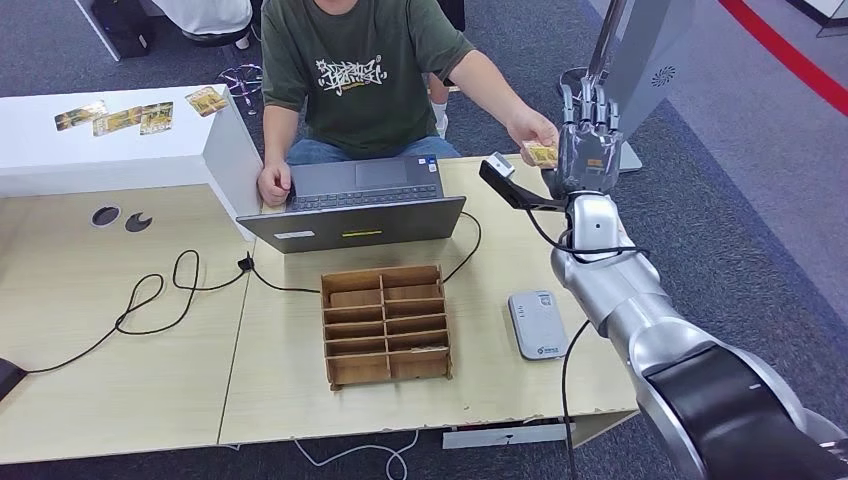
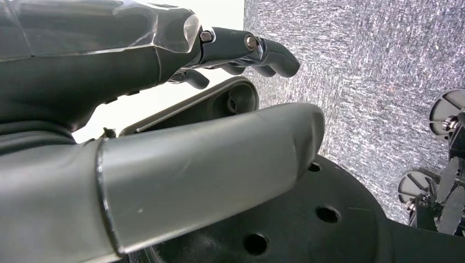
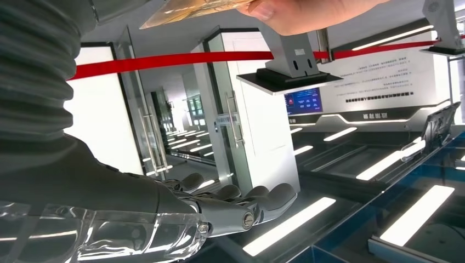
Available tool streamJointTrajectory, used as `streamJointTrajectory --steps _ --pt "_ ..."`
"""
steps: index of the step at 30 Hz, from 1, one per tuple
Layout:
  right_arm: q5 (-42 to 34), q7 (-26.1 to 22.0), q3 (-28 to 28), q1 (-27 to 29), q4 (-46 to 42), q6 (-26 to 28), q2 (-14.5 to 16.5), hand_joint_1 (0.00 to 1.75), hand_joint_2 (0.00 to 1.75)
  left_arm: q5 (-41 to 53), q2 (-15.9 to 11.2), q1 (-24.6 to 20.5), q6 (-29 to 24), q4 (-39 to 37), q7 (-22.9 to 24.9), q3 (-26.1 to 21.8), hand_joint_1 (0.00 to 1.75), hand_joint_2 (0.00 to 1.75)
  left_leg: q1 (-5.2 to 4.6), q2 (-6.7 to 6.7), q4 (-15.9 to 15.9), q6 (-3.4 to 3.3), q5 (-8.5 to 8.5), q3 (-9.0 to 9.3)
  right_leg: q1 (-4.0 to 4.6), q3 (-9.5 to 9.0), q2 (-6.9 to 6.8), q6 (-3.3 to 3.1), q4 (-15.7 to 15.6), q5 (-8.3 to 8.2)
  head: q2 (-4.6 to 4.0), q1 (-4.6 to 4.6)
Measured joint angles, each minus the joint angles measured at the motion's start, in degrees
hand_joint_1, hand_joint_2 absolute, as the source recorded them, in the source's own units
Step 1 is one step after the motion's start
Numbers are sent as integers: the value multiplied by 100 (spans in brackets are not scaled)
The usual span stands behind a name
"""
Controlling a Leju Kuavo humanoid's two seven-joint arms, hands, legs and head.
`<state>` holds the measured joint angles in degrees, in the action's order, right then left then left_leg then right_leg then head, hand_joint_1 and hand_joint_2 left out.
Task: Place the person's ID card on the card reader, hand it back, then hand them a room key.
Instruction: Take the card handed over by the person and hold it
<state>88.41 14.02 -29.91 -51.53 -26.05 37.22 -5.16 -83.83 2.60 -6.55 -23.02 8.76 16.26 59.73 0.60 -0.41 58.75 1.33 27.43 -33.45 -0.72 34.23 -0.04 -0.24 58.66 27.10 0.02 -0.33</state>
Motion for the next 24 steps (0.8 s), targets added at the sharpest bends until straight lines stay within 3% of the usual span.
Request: streamJointTrajectory --steps 3,4,11,13,24 --pt "-59 -49 18 2 2 0 0 2 175 1 -13 0 15 0 0 4 0 0 0 0 0 0 0 0 0 0 0 0 0 0 -1 -1" --pt "-74 -61 24 3 2 0 0 14 175 2 -16 0 21 0 -1 5 0 0 0 0 0 0 0 0 0 0 0 0 0 0 -1 -1" --pt "-139 -122 50 19 2 -2 1 166 175 21 -32 0 37 0 -2 10 0 0 0 0 0 0 0 0 0 1 0 0 0 0 -1 -1" --pt "-141 -139 66 25 2 -2 5 175 175 33 -35 0 34 0 24 12 0 0 0 0 0 0 0 0 0 1 0 0 0 0 0 0" --pt "-141 -183 154 31 56 -19 59 175 175 28 -37 -1 25 0 46 14 0 0 0 0 0 0 0 0 0 1 0 0 0 0 -1 0"
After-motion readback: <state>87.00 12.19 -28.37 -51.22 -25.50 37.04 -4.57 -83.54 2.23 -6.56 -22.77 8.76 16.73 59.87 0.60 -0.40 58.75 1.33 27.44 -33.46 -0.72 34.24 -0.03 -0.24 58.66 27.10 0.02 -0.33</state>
